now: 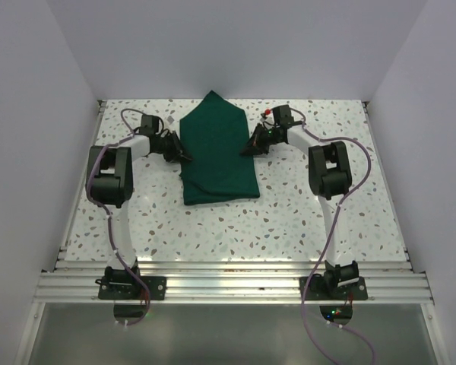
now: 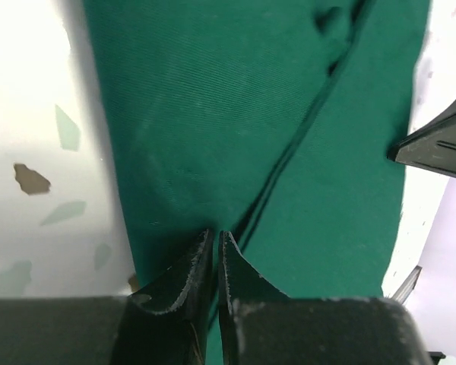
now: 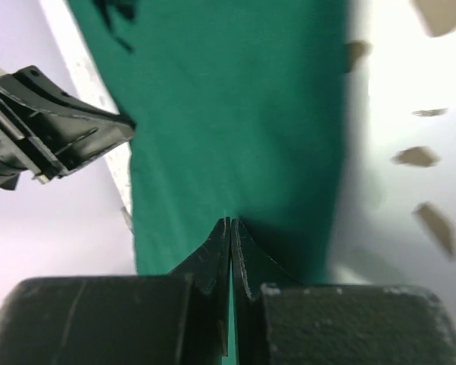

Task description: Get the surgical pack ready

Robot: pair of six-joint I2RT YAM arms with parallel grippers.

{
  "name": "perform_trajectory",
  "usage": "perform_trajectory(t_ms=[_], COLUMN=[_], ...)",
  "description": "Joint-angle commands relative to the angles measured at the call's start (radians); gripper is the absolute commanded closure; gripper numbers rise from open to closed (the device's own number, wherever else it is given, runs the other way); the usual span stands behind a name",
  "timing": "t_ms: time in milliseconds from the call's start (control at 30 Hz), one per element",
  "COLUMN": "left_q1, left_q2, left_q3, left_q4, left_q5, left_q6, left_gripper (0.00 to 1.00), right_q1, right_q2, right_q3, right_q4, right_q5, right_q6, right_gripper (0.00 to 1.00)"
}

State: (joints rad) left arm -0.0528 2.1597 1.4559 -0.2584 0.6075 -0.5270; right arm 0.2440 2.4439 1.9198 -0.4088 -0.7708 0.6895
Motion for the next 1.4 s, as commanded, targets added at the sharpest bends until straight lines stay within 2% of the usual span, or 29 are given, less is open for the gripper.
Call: perform_trajectory(t_ms=[0, 133, 333, 467, 600, 733, 833, 1033, 1367], left_q1=[0.002, 0.008, 0.007, 0.004, 0.001, 0.002, 0.014, 0.036, 0.041], left_q2=[0.034, 0.049, -0.011, -0.050, -0.021, 0.032, 0.081, 0.075, 0.003], left_q3=[0.061, 0.066, 0.081, 0.075, 0.104, 0.141, 0.144, 0.080, -0.087], left_q4=[-0.062, -0.107, -0.096, 0.006, 0.028, -0.047, -0.135, -0.197, -0.202], left_q5=[-0.021, -0.069, -0.083, -0.057, -0.041, -0.077, -0.114, -0.170, -0.198], left_q6=[0.050, 0.073, 0.094, 0.036, -0.005, -0.004, 0.004, 0.039, 0.068], left_gripper=[0.90, 0.91, 0.91, 0.89, 0.89, 0.89, 0.89, 0.89, 0.90], right_q1=[-0.012, -0.015, -0.014, -0.008, -0.008, -0.012, -0.023, -0.035, -0.034], right_q2=[0.009, 0.033, -0.029, -0.060, -0.040, 0.006, 0.021, 0.015, -0.092], right_q3=[0.015, 0.021, 0.036, 0.071, 0.110, 0.114, 0.075, -0.005, -0.235], right_q4=[-0.019, -0.088, -0.114, -0.070, -0.050, -0.088, -0.102, -0.173, -0.144], right_q5=[0.019, 0.065, 0.088, 0.064, 0.033, 0.042, 0.071, 0.116, 0.140], right_q6=[-0.042, -0.096, -0.125, -0.071, -0.035, -0.067, -0.091, -0.171, -0.185], right_gripper=[1.00, 1.00, 1.00, 1.00, 1.00, 1.00, 1.00, 1.00, 1.00])
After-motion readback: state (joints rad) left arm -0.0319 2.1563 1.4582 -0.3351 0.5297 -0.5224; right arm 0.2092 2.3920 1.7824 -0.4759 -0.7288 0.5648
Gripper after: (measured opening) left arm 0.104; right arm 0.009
